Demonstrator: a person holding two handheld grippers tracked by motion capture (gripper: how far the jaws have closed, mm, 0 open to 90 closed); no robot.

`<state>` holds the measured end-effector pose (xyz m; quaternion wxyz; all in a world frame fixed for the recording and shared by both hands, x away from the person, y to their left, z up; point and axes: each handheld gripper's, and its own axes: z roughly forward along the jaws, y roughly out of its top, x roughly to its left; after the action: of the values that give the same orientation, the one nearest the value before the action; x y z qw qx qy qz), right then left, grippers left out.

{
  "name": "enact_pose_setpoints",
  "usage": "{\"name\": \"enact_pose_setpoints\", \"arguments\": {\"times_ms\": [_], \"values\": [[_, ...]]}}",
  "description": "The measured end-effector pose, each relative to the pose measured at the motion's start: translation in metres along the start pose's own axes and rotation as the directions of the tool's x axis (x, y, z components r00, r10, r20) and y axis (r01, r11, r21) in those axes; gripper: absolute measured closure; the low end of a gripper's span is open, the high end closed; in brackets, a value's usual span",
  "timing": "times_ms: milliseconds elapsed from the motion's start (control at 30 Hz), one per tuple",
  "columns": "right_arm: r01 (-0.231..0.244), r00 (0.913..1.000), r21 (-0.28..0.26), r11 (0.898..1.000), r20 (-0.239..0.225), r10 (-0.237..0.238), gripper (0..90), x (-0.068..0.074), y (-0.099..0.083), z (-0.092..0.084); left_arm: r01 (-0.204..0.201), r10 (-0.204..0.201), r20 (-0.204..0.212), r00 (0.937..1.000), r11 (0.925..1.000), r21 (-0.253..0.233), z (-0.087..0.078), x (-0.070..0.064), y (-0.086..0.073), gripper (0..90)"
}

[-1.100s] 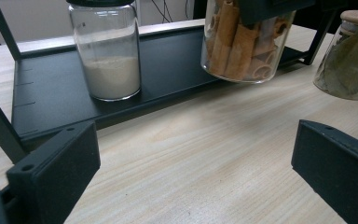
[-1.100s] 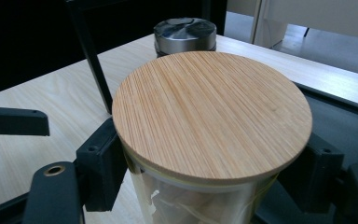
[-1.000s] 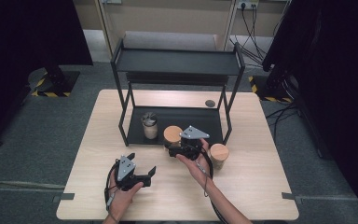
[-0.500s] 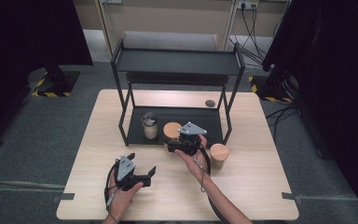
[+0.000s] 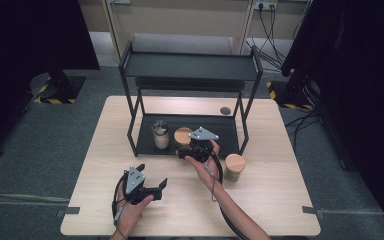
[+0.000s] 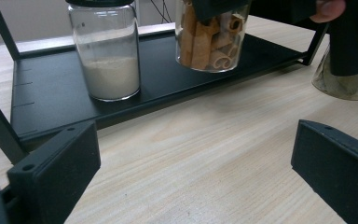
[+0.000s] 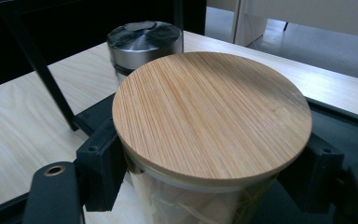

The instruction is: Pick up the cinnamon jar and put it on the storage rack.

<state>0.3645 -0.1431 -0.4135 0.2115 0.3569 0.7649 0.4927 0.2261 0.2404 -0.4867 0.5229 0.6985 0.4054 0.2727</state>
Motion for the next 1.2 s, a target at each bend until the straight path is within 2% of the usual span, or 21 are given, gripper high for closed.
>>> {"name": "enact_pose_setpoints", "arguments": {"times_ms": [167, 367, 1200], "values": [[0.004, 0.9999, 0.005, 1.000, 0.016, -0.004, 26.0, -0.001, 0.002, 0.005, 0.000, 0.000, 0.001, 1.0000, 1.0000, 0.000, 0.000, 0.000, 0.000, 0.9], [-0.015, 0.9996, 0.009, 1.000, 0.024, 0.014, 26.0, -0.004, 0.004, 0.009, 0.000, 0.000, 0.001, 1.0000, 1.0000, 0.001, 0.000, 0.000, 0.000, 0.9], [-0.029, 0.9968, 0.032, 0.999, 0.075, 0.026, 26.0, -0.004, 0.001, 0.034, 0.000, 0.000, 0.005, 1.0000, 1.0000, -0.001, 0.000, 0.001, 0.000, 0.9]]}}
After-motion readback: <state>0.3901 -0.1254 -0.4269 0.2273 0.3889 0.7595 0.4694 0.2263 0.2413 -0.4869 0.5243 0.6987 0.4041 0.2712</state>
